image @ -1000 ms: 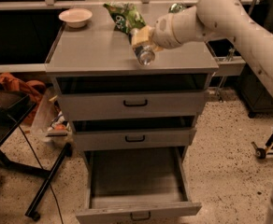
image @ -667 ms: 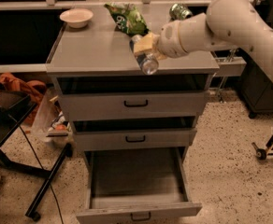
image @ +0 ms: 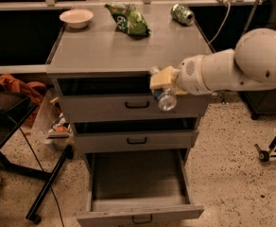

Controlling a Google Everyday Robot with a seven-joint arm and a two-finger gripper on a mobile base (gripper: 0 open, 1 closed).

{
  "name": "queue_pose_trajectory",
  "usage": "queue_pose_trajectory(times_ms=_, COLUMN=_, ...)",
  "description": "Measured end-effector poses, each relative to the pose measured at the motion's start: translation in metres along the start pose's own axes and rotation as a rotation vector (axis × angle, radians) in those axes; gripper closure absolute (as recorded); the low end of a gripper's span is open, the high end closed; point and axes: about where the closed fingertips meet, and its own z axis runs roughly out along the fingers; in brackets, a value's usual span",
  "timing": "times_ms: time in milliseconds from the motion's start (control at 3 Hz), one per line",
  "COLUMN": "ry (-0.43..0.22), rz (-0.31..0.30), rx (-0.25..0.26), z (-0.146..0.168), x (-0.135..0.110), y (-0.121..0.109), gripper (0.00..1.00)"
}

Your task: Place redbull can into bottom drawer

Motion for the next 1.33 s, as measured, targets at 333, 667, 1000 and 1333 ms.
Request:
queue_pose_trajectory(times_ms=333, ry=0.061, rz=0.109, rx=0.034, z=0.020, x=0.053, y=-0.032, gripper=1.00)
queue_pose_trajectory(times_ms=667, ry=0.125, rz=0.237, rx=0.040, z=0.071, x=0.106, y=-0.063, gripper=1.00)
queue_pose_trajectory(times_ms=1000, ry=0.138, rz=0.424, rx=0.045, z=0.131, x=0.146, y=-0.100, gripper=1.00)
queue_pose_trajectory(times_ms=1333, ry=0.138, rz=0.424, rx=0.045, z=0.131, x=0.146, y=-0.100, gripper=1.00)
